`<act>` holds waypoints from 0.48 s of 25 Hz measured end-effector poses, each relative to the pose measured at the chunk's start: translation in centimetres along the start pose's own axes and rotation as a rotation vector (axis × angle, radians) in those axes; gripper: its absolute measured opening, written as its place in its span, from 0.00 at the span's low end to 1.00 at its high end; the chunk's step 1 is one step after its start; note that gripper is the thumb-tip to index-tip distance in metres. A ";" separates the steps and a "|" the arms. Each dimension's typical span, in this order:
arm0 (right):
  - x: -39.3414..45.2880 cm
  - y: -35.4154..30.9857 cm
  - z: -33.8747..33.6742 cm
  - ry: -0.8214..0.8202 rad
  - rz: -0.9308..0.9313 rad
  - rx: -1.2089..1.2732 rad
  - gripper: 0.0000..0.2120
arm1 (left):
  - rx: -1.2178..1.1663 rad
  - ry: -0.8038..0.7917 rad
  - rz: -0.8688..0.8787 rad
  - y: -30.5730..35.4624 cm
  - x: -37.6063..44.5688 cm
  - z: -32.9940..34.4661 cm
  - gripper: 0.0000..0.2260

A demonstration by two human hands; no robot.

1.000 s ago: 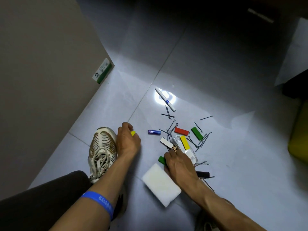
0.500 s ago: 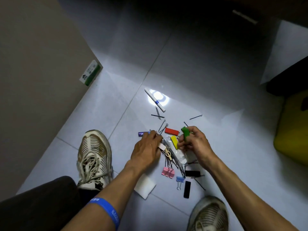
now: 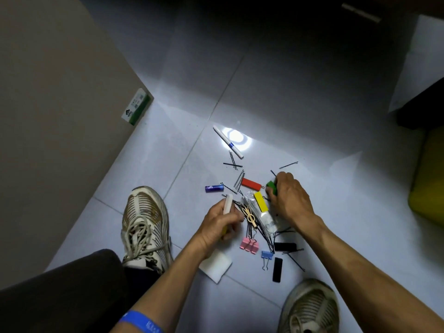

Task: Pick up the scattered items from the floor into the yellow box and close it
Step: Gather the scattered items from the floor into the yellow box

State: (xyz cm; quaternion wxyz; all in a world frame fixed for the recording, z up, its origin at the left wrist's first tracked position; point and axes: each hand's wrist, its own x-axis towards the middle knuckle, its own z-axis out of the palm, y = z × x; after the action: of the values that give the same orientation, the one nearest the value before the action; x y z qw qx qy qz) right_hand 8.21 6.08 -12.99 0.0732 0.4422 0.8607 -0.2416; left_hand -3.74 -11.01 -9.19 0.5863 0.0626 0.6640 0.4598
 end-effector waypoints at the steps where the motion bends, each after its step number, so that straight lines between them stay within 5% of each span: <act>1: -0.1 0.1 -0.4 -0.034 0.047 0.167 0.10 | 0.014 0.025 -0.017 0.0 -0.1 0.2 0.12; 4: -1.0 0.1 -1.4 -0.169 0.215 0.956 0.07 | -0.075 0.153 -0.047 0.4 0.3 0.8 0.22; 7: -1.9 -0.5 -2.2 -0.415 0.297 1.633 0.13 | -0.328 0.157 -0.085 1.1 0.5 0.9 0.18; 10: -1.5 -1.8 -2.6 -0.501 0.365 1.823 0.13 | -0.423 0.177 -0.063 1.5 0.8 0.2 0.13; 12: -0.6 -2.7 -2.4 -0.417 0.418 1.673 0.07 | -0.452 0.227 -0.077 1.7 1.1 -0.4 0.16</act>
State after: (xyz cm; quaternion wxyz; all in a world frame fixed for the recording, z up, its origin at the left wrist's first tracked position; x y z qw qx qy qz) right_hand 6.64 5.46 -9.77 -0.0762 0.4459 0.2730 -0.8490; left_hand -5.23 -9.56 -8.84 0.5240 -0.1474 0.6079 0.5780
